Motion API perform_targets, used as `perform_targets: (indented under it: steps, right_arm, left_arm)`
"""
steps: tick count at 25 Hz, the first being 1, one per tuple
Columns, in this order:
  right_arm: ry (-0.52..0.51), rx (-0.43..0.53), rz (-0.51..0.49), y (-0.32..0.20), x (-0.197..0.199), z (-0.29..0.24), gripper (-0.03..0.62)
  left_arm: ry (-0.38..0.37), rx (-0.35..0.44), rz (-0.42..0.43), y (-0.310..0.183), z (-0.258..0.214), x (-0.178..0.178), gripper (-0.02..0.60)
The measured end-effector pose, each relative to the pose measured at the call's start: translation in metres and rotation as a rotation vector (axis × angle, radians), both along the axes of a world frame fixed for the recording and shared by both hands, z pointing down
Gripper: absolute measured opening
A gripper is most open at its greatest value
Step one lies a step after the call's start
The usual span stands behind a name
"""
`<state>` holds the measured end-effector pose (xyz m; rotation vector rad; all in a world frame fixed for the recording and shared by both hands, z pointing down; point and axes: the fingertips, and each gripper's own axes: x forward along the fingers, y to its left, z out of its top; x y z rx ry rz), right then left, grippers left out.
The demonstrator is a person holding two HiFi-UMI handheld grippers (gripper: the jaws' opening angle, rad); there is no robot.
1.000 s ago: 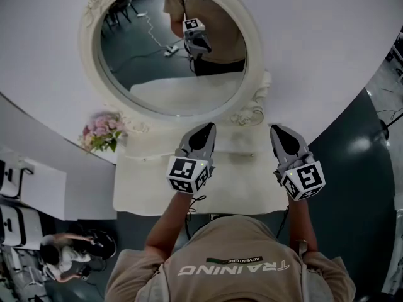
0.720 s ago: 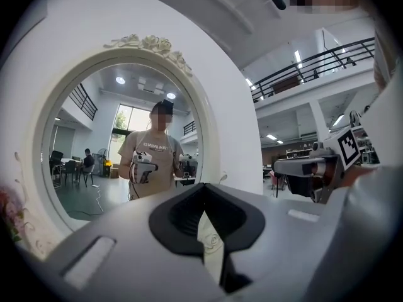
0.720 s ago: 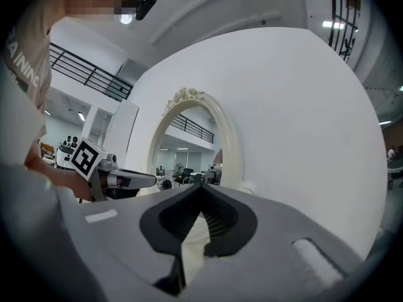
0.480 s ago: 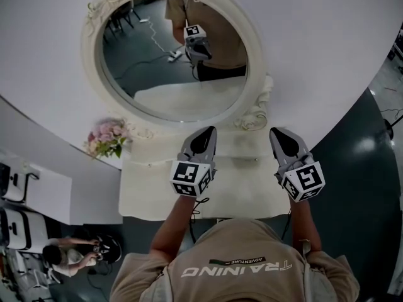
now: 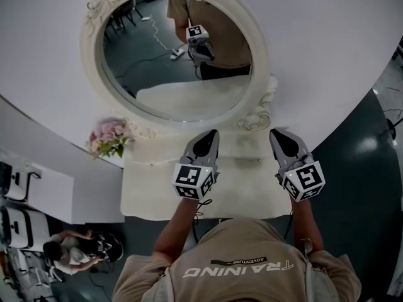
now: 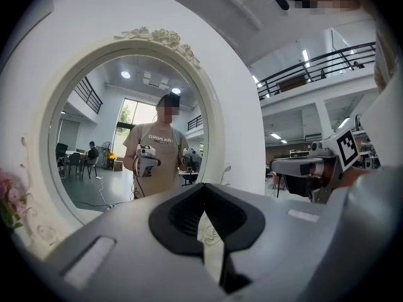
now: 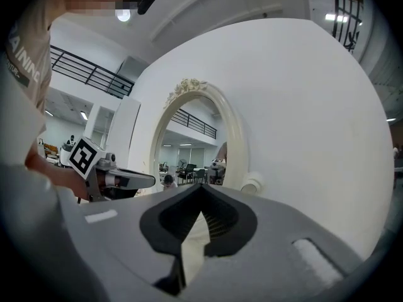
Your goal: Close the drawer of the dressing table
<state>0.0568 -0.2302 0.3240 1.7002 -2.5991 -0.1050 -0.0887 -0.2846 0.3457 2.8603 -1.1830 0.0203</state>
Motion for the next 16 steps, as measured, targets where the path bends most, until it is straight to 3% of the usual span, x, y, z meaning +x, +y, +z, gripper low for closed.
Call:
perform_targets:
  steps: [16]
  right_arm:
    - [0.006, -0.015, -0.011, -0.0060, 0.0007, 0.0064, 0.002]
  left_arm:
    - [0.010, -0.038, 0.019, -0.0043, 0.0053, 0.0077, 0.018]
